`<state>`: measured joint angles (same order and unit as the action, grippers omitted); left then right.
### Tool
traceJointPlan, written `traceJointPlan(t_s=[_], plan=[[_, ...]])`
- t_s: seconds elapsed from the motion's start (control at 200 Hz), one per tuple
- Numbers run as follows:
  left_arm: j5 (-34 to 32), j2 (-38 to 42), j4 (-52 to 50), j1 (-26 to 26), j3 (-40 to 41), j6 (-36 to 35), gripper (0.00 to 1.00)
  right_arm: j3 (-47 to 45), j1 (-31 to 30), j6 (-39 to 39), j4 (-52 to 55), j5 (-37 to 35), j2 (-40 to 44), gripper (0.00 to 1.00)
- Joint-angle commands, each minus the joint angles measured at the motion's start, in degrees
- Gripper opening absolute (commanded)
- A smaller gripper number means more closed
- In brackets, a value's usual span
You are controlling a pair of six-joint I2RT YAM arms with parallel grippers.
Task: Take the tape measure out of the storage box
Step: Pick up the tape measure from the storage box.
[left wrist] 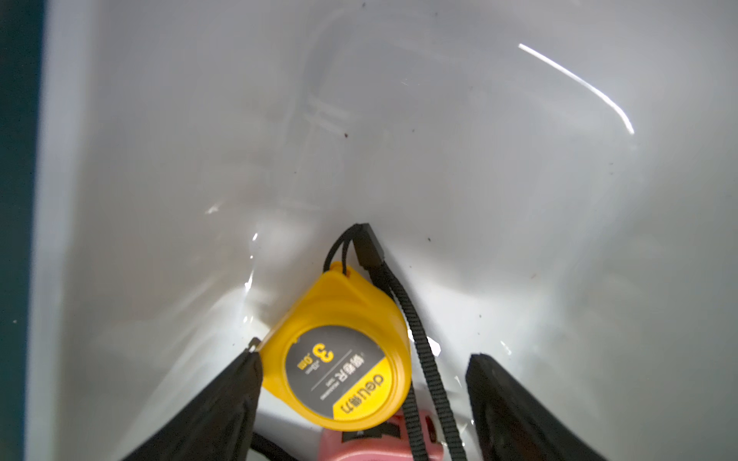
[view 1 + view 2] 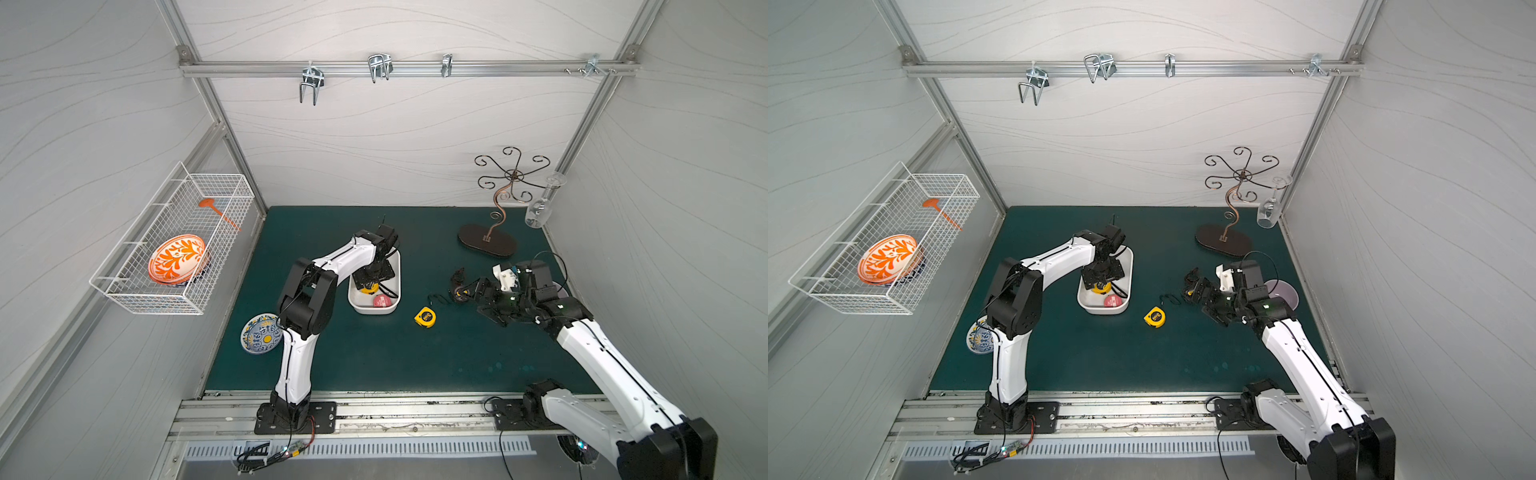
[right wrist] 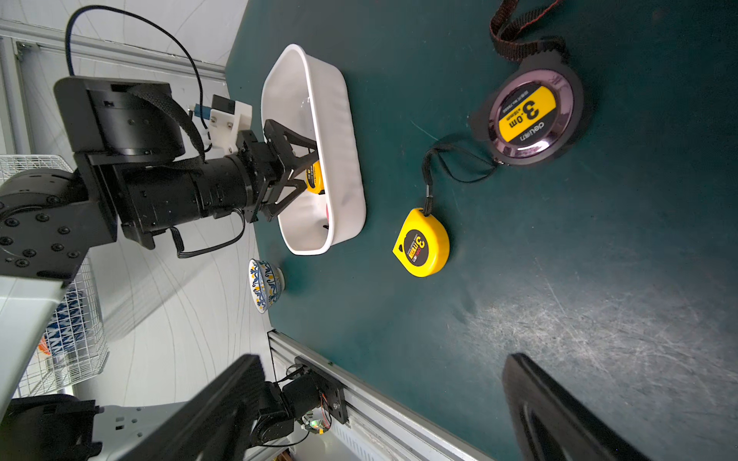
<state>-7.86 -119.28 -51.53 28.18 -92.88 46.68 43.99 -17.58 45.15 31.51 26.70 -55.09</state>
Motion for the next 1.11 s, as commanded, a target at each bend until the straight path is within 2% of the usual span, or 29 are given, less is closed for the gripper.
traceJointPlan(t_s=[0.0,0.245,0.51,0.835,1.1], plan=[[-0.42,2.36,-0.99,-0.12,-1.49,-2.45,0.88,0.93,0.34,-0.37,-1.24,0.79,-0.54,0.99],[-0.86,-2.18,-7.23,-0.97,-7.74,-8.86,0.85,1.01,0.27,-0.37,-1.01,0.81,-0.29,0.99],[4.7,-4.85,-6.34,-1.88,-6.59,-9.12,0.83,0.84,0.53,-0.67,-0.04,0.75,0.55,0.99],[5.83,-5.37,-7.02,-1.83,-4.83,-14.26,0.78,0.58,1.15,-0.97,0.49,0.77,1.21,0.99],[7.16,-3.83,-6.56,-1.41,-2.39,-15.3,0.74,0.31,1.68,-1.16,0.43,1.05,1.21,0.99]])
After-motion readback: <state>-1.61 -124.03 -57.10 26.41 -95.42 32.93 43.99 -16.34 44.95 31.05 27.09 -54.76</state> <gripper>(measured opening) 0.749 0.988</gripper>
